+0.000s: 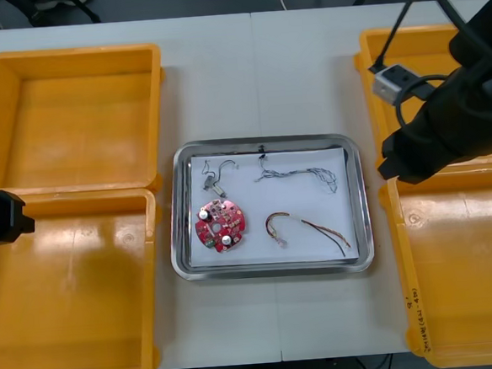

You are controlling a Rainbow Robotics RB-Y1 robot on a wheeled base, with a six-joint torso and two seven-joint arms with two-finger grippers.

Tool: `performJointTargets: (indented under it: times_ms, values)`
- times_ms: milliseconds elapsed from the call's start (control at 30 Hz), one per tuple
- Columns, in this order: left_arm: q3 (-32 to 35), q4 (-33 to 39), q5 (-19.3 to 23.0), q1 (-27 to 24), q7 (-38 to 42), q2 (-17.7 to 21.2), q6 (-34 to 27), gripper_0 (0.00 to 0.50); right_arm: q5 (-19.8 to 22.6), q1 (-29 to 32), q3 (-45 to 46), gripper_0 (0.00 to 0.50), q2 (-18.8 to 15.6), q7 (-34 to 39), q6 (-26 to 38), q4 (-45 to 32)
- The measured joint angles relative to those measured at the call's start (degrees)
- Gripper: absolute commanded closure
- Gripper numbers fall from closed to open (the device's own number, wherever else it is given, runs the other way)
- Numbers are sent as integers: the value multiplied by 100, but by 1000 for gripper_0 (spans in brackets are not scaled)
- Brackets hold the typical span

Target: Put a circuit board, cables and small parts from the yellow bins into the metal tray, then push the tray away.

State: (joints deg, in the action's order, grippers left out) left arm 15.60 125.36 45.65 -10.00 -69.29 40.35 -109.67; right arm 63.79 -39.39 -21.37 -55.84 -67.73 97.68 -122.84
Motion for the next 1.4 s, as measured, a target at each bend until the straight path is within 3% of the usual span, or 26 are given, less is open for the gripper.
performJointTargets:
  times_ms: [267,467,633,833,1167,1400]
  values:
    - [0,25,179,53,0,177,0,0,-143,-725,-1049,0,517,-383,0,-30]
    - [0,42,242,123,0,301,0,0,-382,-1007,-1594,0,855,-1693,-2,-31]
    - [0,44,262,123,-1,327,0,0,-589,-1160,-1990,0,1014,-1992,-3,-32]
    - [0,45,274,123,-1,330,0,0,-1027,-1318,-2500,0,1204,-3124,-4,-46]
    - [0,46,278,123,-1,331,0,0,-1932,-1361,-3262,0,1694,-3140,-4,-48]
    - [0,46,278,123,-1,331,0,0,-2045,-1263,-3389,0,1898,-3140,-4,-34]
